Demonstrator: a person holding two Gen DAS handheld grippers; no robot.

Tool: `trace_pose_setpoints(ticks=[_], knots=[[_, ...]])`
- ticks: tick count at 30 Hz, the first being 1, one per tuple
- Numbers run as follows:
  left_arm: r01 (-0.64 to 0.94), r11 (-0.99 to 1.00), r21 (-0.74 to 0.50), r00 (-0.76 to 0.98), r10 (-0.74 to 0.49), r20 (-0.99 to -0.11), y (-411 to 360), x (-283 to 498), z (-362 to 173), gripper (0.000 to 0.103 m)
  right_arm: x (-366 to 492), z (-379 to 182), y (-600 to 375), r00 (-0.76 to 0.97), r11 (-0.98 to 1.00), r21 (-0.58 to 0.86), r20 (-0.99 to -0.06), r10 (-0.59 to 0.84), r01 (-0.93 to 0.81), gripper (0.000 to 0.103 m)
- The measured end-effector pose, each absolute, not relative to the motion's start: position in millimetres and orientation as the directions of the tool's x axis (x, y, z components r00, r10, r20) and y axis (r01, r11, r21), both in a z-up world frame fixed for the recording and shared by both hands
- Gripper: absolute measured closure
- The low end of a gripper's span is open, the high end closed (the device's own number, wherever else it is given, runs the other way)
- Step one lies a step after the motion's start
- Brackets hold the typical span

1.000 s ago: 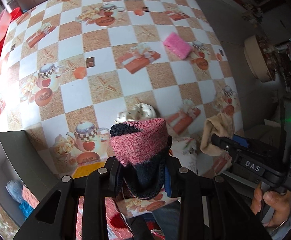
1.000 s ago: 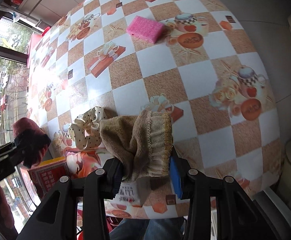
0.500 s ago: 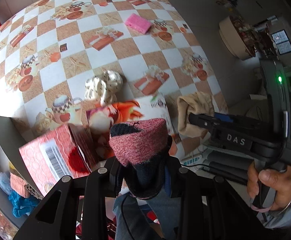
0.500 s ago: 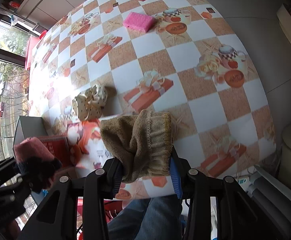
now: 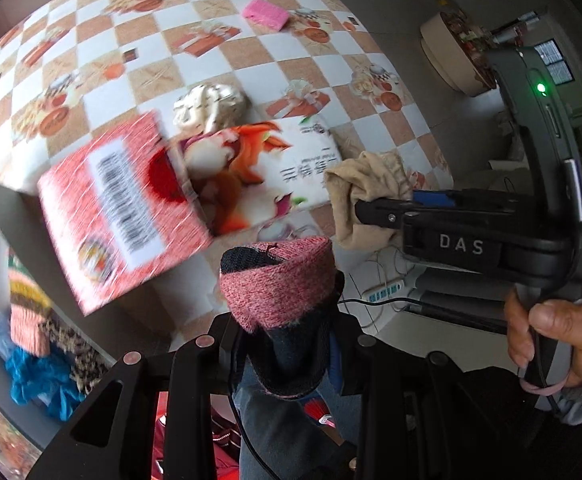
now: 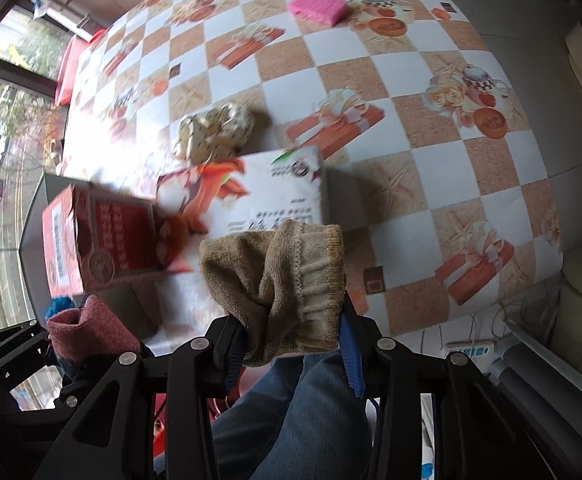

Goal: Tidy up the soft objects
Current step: 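Lift the headband and beige sock and carry them toward the white box, then lower the headband and beige sock into the box and open both tools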

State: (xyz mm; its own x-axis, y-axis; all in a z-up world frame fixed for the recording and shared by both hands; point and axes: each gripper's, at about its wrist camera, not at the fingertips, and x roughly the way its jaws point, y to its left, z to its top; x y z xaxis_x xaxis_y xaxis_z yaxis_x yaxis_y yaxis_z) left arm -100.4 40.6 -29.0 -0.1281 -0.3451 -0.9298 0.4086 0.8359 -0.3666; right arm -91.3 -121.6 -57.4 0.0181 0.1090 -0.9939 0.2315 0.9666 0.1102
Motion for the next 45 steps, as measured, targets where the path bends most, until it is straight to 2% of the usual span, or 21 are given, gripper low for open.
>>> trace_pose_setpoints(ticks=[22,35,45], knots=[[0.11,0.935,-0.337,0.025,-0.341,-0.94,169,-133,-25,0.068,-102,-61,-5,-0.03,0.986,0.149,-0.989,0.147,-0.081,0.061],[-0.075,0.959,-0.274,0.09,-0.267,-0.959,233,-150,-33,0.068,-102,-57,77,-0.062,0.932,0.172,-0.985,0.16,-0.32,0.061],[-0.17,0.951,-0.256,0.118,-0.238,-0.964,264,-155,-43,0.068,-94,-51,115,-0.07,0.893,0.159,-0.987,0.143,-0.421,0.061]])
